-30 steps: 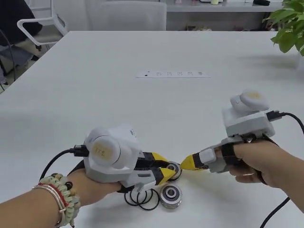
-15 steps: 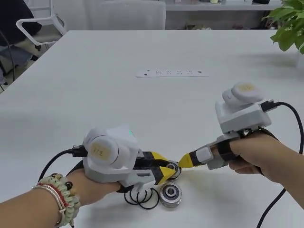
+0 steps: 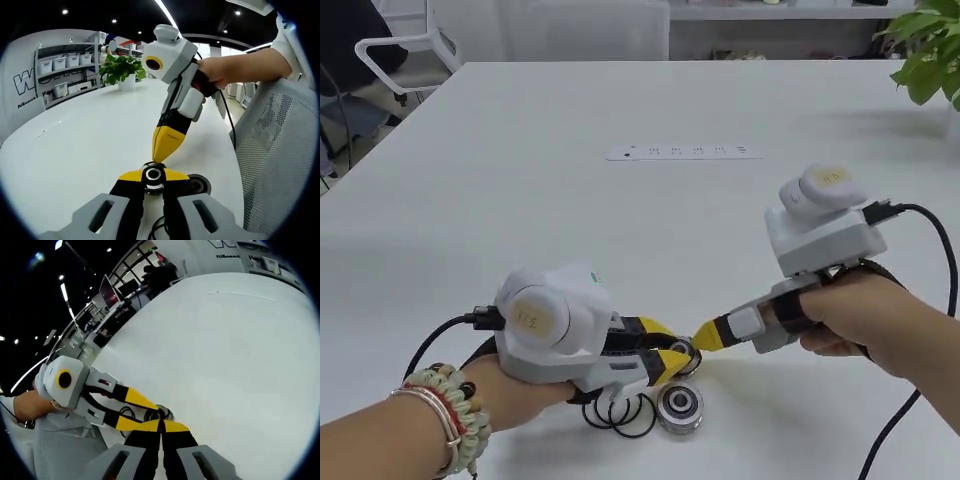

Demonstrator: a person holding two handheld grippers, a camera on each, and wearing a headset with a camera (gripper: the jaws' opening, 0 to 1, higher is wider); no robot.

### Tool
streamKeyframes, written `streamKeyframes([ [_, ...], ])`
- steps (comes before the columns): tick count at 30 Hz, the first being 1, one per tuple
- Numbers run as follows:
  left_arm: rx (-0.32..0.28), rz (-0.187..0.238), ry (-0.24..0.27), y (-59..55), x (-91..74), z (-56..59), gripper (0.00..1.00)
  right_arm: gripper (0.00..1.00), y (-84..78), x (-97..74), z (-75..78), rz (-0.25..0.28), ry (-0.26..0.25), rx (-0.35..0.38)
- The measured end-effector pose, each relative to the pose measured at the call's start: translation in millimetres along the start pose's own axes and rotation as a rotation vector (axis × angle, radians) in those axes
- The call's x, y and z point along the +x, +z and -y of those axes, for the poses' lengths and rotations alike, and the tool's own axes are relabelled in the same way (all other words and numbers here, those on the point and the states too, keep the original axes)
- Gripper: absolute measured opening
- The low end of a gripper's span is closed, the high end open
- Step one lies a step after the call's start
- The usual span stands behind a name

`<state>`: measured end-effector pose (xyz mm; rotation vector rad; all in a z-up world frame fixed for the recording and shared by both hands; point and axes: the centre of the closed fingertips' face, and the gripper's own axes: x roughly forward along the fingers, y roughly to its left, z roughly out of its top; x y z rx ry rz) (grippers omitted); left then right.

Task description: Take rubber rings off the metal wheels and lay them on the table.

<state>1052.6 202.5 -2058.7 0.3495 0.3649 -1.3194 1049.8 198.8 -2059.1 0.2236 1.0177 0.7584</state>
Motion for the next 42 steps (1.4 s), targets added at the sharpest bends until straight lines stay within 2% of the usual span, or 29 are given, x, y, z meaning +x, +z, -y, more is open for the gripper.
streamKeyframes([
  [12,0.000,0.002,0.000,-0.5,0.1,-0.1,0.08,0.00,3.0,-0.1,-6.8,0.008,0.024,0.000],
  [29,-0.001,0.005,-0.001,-0.3,0.0,0.2,0.08,0.00,4.0,-0.6,-10.8,0.009,0.032,-0.012],
  [38,0.004,0.021,-0.002,0.3,-0.1,0.0,0.08,0.00,8.2,-3.1,-15.4,0.032,0.058,0.003],
  [42,0.000,0.018,0.004,0.3,-0.2,-0.6,0.08,0.00,6.5,-3.4,-11.2,0.025,0.037,0.000],
])
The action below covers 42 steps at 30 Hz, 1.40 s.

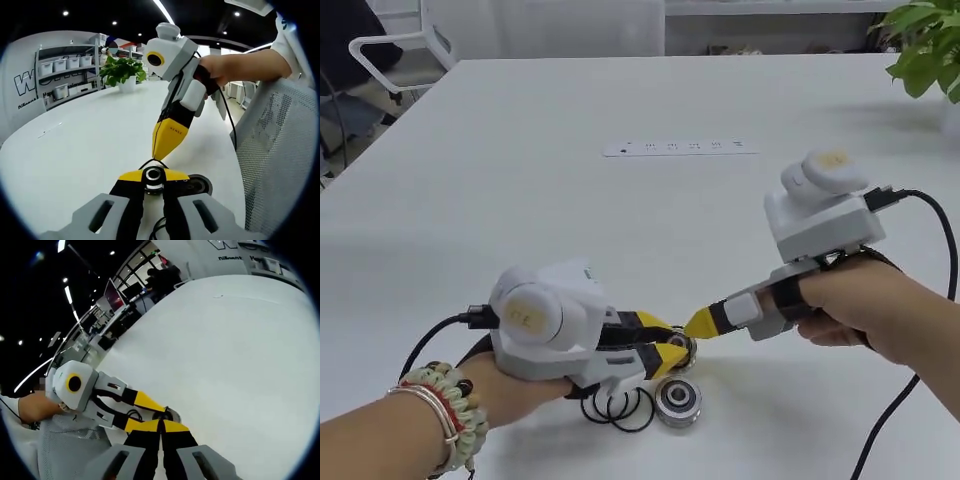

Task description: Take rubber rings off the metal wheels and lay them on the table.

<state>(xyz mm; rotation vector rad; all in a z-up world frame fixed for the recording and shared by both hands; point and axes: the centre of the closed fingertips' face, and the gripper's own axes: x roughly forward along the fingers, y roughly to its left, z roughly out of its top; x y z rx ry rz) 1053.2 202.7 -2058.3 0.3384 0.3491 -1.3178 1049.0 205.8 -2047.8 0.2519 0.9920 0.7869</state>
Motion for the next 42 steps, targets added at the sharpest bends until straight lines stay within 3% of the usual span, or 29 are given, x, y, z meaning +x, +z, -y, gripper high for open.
streamKeyframes([
  [2,-0.006,-0.008,0.002,-0.3,-0.2,-0.1,0.08,0.00,-2.3,-0.1,7.3,-0.011,-0.037,-0.012],
  [7,0.012,-0.054,0.009,0.3,-1.9,-0.5,0.09,0.00,-4.8,0.8,10.9,-0.015,-0.045,-0.005],
  [12,-0.009,-0.081,-0.013,-2.5,-5.4,-0.7,0.13,0.00,-4.6,-2.1,16.5,-0.008,-0.069,0.007],
  [18,0.006,-0.099,-0.002,-3.5,-13.3,-8.1,0.16,0.00,-2.9,-5.4,20.3,0.003,-0.082,0.017],
  [25,-0.029,-0.047,0.004,12.8,-23.4,-16.0,0.28,0.00,-1.1,-6.5,20.4,0.000,-0.100,-0.013],
  [29,-0.023,-0.041,-0.009,22.3,-30.8,-12.7,0.37,0.00,1.3,-7.9,19.3,0.001,-0.102,-0.028],
  [32,0.032,-0.053,0.002,27.7,-36.5,-15.7,0.39,0.00,3.0,-9.2,18.8,0.006,-0.102,-0.032],
  [35,0.014,-0.033,-0.004,35.8,-43.5,-16.9,0.45,0.00,4.8,-10.4,18.4,0.016,-0.097,-0.026],
  [40,0.026,-0.042,-0.002,42.9,-59.8,-19.4,0.52,0.00,9.3,-13.2,15.4,0.032,-0.089,-0.029],
  [42,0.022,-0.034,0.001,50.9,-67.9,-18.0,0.54,0.00,13.5,-15.5,13.0,0.048,-0.079,-0.024],
])
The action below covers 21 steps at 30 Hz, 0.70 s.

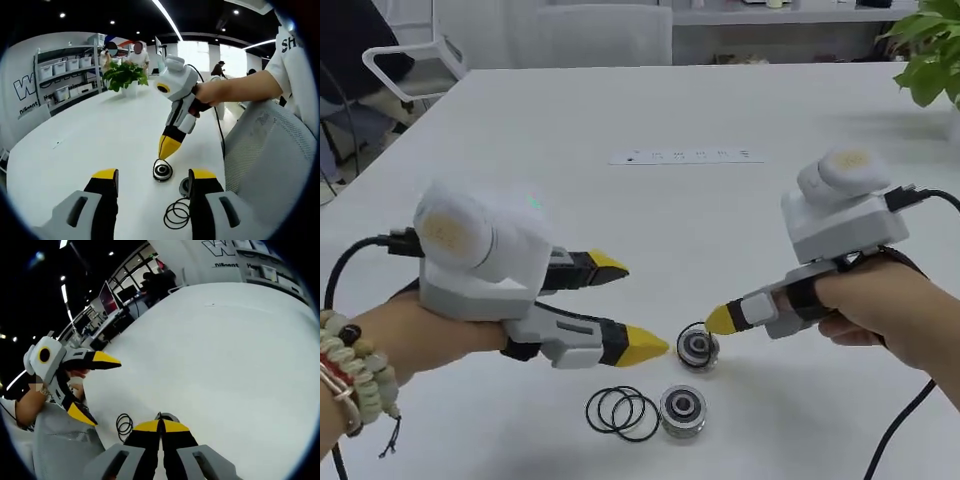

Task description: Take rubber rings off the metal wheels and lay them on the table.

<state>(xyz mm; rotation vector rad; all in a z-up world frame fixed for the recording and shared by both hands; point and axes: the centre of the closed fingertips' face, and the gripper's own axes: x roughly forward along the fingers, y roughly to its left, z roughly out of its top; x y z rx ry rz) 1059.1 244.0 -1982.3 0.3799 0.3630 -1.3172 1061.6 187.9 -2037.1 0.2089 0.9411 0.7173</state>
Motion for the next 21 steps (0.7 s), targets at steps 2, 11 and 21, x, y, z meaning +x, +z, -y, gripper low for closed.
streamKeyframes([
  [2,-0.012,0.015,0.007,7.3,-6.4,0.5,0.57,0.00,5.2,-3.0,-1.1,0.023,0.004,0.002],
  [11,-0.008,0.089,0.025,36.9,-46.1,12.9,0.69,0.00,18.2,-13.2,-3.7,0.083,0.017,0.016],
  [21,-0.026,0.068,0.080,16.0,-82.5,22.5,0.79,0.00,29.5,-20.3,-14.4,0.130,0.060,0.025],
])
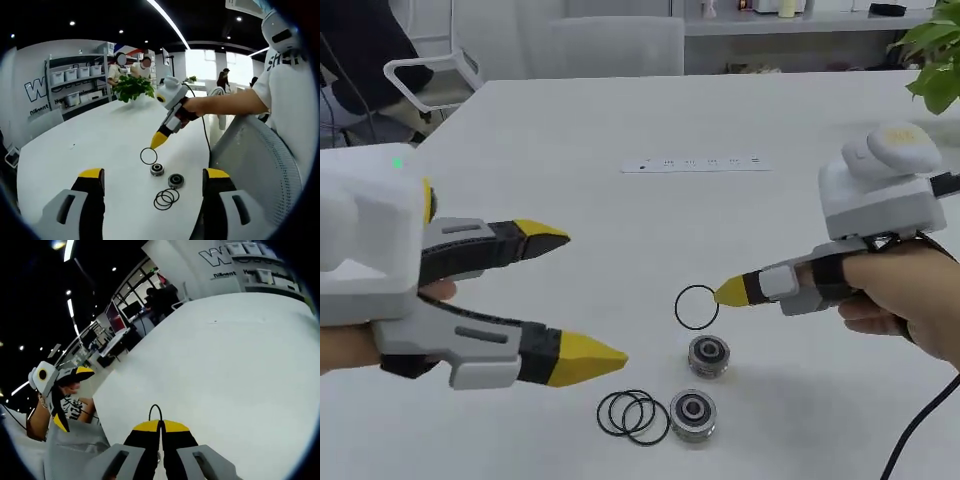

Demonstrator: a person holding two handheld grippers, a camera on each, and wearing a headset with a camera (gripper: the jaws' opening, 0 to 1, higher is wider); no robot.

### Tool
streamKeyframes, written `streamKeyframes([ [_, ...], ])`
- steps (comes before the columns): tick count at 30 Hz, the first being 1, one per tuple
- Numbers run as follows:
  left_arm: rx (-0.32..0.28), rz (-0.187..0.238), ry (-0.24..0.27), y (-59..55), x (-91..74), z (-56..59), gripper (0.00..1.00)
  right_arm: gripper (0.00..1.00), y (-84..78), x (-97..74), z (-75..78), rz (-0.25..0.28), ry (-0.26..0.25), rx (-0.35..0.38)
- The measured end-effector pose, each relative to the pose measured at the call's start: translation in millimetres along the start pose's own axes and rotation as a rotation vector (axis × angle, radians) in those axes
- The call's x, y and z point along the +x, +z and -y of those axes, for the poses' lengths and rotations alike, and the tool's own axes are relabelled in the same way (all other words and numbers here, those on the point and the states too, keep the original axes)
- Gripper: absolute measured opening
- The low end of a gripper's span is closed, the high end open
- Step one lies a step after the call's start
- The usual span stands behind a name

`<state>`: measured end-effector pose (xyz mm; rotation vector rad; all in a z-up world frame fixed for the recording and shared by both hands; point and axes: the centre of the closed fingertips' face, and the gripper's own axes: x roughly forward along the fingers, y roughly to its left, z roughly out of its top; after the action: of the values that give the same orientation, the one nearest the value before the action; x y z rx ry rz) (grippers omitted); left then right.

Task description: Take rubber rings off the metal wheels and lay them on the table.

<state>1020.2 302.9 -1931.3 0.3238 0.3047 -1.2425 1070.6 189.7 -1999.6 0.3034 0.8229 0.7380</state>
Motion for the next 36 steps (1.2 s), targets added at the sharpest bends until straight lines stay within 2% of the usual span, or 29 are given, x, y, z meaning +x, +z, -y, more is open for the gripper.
streamKeyframes([
  [1,-0.016,-0.008,0.012,-7.1,-7.9,3.0,0.80,0.00,1.7,-0.5,-2.3,0.004,0.006,-0.004],
  [6,-0.023,-0.044,0.037,-24.0,-22.5,11.8,0.85,0.00,5.1,-1.5,-8.3,0.013,0.022,-0.015],
  [11,-0.049,-0.056,0.050,-35.9,-28.2,19.3,0.88,0.00,6.6,-1.5,-15.5,0.014,0.042,-0.026],
  [14,-0.068,-0.066,0.076,-43.8,-32.7,19.2,0.90,0.00,7.5,-1.4,-20.0,0.014,0.053,-0.037],
  [22,-0.109,-0.048,0.102,-50.6,-36.9,23.6,0.91,0.00,8.5,0.9,-29.2,0.013,0.078,-0.052],
  [25,-0.141,-0.028,0.100,-53.2,-34.7,25.8,0.91,0.00,9.1,1.6,-33.0,0.013,0.089,-0.057],
  [32,-0.138,-0.036,0.128,-58.4,-33.3,20.3,0.90,0.00,10.1,2.3,-39.5,0.014,0.101,-0.071],
  [36,-0.119,-0.077,0.135,-66.2,-32.4,20.0,0.90,0.00,9.0,5.7,-47.0,0.008,0.120,-0.080],
])
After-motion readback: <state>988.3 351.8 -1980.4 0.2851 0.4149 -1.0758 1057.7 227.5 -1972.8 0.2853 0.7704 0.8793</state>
